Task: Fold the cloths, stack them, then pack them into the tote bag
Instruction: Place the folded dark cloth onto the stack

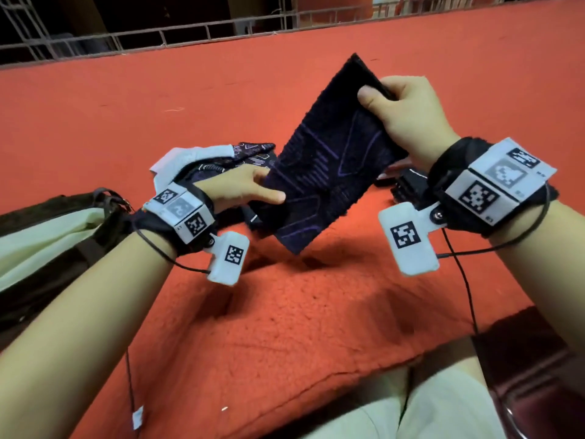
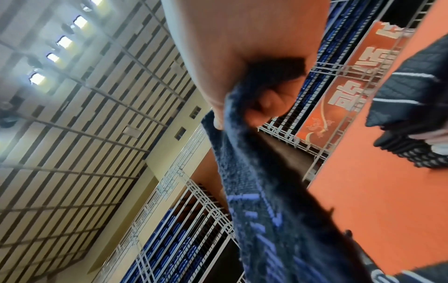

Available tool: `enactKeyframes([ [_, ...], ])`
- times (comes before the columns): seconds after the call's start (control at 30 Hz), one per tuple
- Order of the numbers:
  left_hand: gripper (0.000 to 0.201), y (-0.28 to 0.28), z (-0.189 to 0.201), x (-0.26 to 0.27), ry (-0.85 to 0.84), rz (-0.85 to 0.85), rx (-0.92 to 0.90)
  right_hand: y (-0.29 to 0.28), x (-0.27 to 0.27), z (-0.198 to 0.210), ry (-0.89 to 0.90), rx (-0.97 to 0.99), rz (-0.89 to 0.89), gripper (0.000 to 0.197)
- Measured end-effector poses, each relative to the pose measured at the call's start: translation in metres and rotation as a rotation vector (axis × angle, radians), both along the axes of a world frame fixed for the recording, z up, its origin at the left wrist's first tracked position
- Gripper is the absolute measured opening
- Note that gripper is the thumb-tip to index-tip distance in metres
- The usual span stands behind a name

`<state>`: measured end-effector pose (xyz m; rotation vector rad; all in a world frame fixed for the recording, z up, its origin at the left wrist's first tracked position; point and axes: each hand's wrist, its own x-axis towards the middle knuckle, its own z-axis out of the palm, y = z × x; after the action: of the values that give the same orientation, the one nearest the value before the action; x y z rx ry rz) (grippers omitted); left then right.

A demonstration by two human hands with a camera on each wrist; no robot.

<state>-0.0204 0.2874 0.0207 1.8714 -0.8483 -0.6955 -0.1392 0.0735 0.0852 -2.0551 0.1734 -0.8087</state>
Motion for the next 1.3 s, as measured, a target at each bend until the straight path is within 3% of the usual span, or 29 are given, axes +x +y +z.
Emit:
enactKeyframes([
  [0.1, 0.052, 0.018, -0.021, 0.007, 0.105, 0.028, 0.008, -0.010, -0.007, -0.024, 0.025, 0.150, -0.036, 0.023],
  [0.17, 0.060, 0.023, -0.029, 0.010, 0.232, 0.084, -0.114, -0.016, -0.009, -0.047, 0.058, 0.253, -0.062, 0.024],
  [0.27, 0.045, 0.024, -0.037, 0.014, 0.381, 0.212, -0.191, -0.026, -0.010, -0.089, 0.202, 0.324, -0.115, 0.029],
  [0.33, 0.020, 0.023, -0.047, 0.012, 0.427, 0.282, -0.093, -0.032, -0.010, -0.121, 0.336, 0.348, -0.124, 0.039],
  [0.4, 0.012, 0.022, -0.060, 0.009, 0.436, 0.324, 0.035, -0.037, -0.010, -0.149, 0.463, 0.355, -0.136, 0.050],
  [0.47, 0.008, 0.022, -0.070, 0.004, 0.423, 0.373, 0.115, -0.038, -0.016, -0.164, 0.539, 0.359, -0.145, 0.036],
  [0.67, 0.014, 0.024, -0.067, 0.004, 0.367, 0.358, 0.266, -0.046, -0.019, -0.176, 0.590, 0.335, -0.160, 0.042],
  [0.8, 0.019, 0.013, -0.052, 0.000, 0.306, 0.322, 0.222, -0.046, -0.019, -0.178, 0.586, 0.346, -0.163, 0.040],
  [0.97, 0.020, -0.029, -0.036, -0.018, 0.267, 0.225, 0.132, -0.048, -0.019, -0.180, 0.583, 0.314, -0.179, 0.040],
  [1.3, 0.025, -0.104, -0.044, -0.047, 0.080, 0.175, 0.291, -0.046, -0.021, -0.179, 0.567, 0.340, -0.179, 0.040],
])
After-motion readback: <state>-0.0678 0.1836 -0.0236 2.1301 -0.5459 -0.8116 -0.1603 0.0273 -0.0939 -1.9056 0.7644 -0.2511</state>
